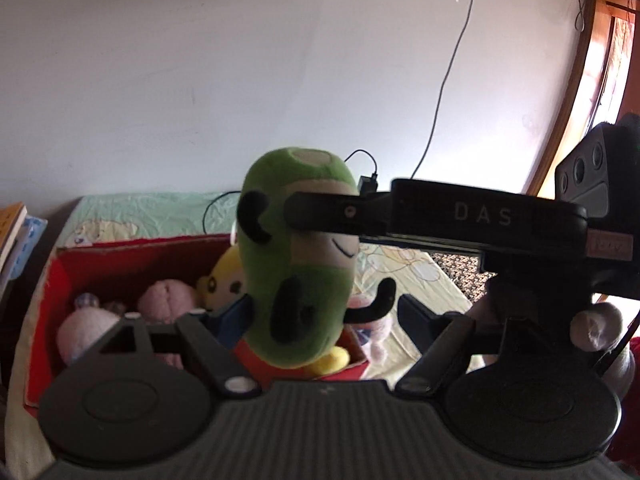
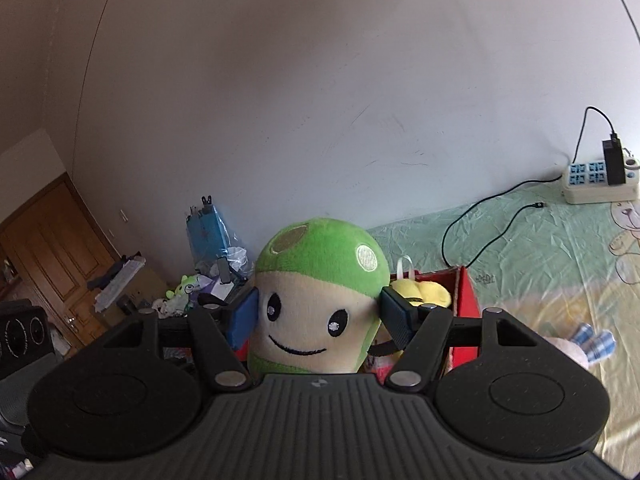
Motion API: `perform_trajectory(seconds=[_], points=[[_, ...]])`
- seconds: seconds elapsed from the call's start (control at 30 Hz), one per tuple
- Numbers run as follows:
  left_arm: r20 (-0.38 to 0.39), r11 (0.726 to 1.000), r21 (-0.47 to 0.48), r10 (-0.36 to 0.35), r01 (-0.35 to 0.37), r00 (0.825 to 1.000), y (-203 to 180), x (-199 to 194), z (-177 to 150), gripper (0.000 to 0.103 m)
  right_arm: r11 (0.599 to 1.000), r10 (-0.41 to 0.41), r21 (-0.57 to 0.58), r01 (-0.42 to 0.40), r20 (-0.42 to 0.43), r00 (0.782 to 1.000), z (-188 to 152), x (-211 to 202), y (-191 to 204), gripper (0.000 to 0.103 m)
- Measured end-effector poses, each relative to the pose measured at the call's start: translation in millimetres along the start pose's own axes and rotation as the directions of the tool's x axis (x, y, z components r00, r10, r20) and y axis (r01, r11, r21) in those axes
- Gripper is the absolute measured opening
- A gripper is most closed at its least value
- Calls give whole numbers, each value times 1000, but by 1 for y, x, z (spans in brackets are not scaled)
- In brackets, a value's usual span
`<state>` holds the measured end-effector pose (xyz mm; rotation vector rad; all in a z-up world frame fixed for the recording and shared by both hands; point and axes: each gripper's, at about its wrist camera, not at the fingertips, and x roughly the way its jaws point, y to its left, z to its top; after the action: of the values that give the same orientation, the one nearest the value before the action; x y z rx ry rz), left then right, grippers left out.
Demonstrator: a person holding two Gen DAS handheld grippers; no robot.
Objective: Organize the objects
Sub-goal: 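Lift the mushroom plush and carry it over the red box, then lower the mushroom plush into the box and open the right gripper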
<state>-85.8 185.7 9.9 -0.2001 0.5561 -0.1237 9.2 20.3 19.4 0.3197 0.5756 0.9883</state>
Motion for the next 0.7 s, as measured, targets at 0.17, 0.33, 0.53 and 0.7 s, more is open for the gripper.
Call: perform_trajectory(seconds=[0.17, 0.33, 0.53, 0.7], points=[[-48, 998, -55, 1, -3, 999, 34, 13, -8, 80, 994, -46, -97, 42, -41, 998, -2, 40, 19, 68], [-115, 994, -106, -10, -2, 993, 63, 30, -19, 79, 990, -95, -118, 81, -124, 988, -16, 71, 23, 68], [-192, 993, -114, -1, -21, 981, 84, 51, -29, 77, 983, -142, -139, 118, -184, 973, -35, 96, 26, 68], [-216, 995, -95, 1, -22, 976, 84, 58, -39, 78, 975, -167, -179, 130, -210, 963, -39, 107, 32, 68]])
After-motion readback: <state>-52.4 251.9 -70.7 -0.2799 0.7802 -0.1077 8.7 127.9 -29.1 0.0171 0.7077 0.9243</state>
